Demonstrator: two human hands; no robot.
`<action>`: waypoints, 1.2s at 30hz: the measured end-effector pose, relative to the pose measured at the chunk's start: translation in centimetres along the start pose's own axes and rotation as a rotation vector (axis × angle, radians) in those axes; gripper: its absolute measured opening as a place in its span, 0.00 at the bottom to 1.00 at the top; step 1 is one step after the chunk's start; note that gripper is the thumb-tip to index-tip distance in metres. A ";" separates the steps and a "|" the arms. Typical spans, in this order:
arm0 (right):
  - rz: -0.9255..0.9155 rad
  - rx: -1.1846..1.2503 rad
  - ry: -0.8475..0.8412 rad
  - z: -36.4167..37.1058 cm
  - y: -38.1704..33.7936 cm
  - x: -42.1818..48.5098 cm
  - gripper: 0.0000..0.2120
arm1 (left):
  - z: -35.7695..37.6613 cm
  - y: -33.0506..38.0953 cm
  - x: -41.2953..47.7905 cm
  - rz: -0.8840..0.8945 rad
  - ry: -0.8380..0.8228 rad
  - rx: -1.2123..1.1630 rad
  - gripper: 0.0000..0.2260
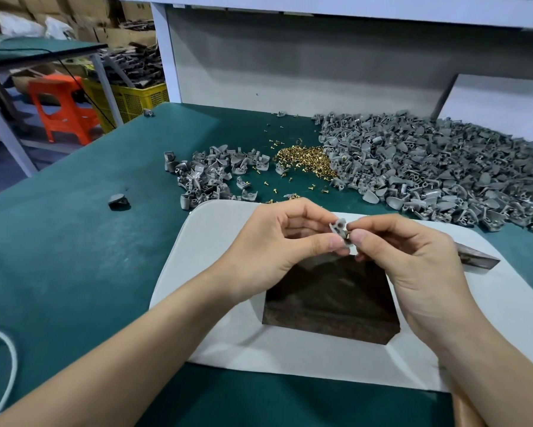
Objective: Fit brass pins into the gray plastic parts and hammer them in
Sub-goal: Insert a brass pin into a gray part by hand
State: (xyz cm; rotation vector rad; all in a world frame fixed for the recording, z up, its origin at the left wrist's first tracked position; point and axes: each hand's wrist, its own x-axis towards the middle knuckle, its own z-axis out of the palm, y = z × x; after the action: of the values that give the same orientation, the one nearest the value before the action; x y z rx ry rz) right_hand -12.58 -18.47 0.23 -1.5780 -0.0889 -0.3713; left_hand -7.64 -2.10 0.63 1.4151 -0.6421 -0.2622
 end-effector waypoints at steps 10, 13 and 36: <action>0.002 -0.112 -0.017 -0.2 -0.2 0.0 0.07 | 0.0 -0.3 0.1 0.001 0.008 0.048 0.08; -0.002 -0.134 -0.016 -0.2 -0.3 0.0 0.05 | 0.0 -0.3 0.1 0.010 -0.001 0.051 0.08; 0.004 0.011 -0.023 0.0 -0.4 -0.3 0.09 | 0.4 -0.7 0.0 0.103 0.046 0.010 0.08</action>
State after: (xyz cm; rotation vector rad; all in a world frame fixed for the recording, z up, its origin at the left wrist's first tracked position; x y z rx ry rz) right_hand -12.98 -18.35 0.52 -1.5718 -0.1054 -0.3492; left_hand -7.74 -2.58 -0.04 1.3895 -0.6772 -0.1446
